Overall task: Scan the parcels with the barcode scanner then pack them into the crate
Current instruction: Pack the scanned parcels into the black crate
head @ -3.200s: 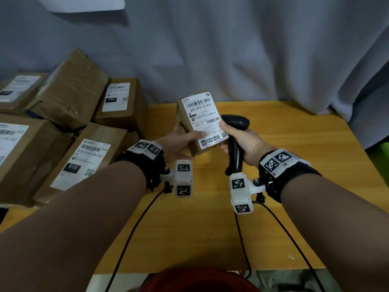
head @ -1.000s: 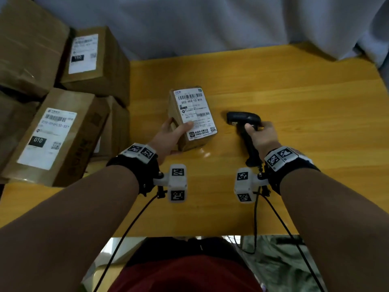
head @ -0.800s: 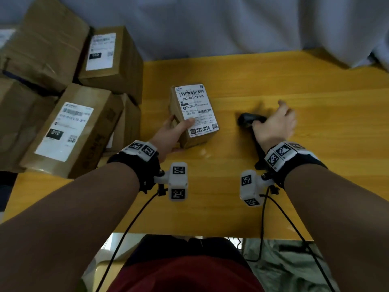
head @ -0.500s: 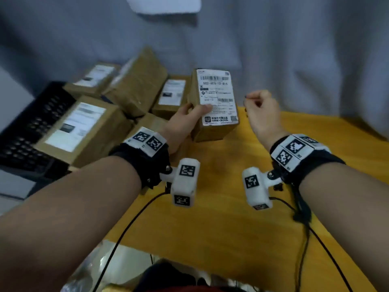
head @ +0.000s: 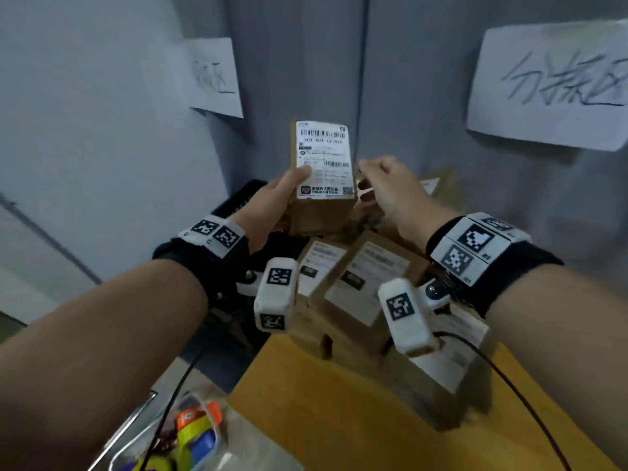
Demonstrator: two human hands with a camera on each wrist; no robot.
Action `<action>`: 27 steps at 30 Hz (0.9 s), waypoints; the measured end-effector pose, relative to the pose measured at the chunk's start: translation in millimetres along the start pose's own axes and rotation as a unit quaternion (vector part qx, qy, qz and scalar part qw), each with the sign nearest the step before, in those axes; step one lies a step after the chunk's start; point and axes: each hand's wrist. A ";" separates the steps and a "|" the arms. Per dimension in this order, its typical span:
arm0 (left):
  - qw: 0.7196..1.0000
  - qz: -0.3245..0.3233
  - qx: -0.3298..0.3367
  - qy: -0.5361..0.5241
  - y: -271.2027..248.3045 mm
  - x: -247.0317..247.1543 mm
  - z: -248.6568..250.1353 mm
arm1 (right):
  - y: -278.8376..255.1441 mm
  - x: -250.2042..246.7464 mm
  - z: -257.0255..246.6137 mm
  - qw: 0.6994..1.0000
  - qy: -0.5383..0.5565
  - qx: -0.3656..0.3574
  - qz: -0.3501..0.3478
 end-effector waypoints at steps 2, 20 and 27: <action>1.000 0.018 -0.012 -0.005 13.8 -30.9 -9.7 | 17.1 26.8 -3.6 1.000 -0.011 0.015 -0.010; 0.985 0.080 -0.148 -0.032 62.3 -108.6 -80.9 | 77.7 99.0 18.0 0.986 -0.058 0.130 -0.082; 0.984 0.050 -0.171 -0.028 112.7 -167.1 -115.1 | 120.0 161.5 7.0 0.980 -0.102 0.126 -0.111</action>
Point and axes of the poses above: each hand's wrist, its own y-axis towards the middle knuckle, its own x-axis out of the palm, z = x × y, and after that the axes turned 7 degrees about y, right-handed
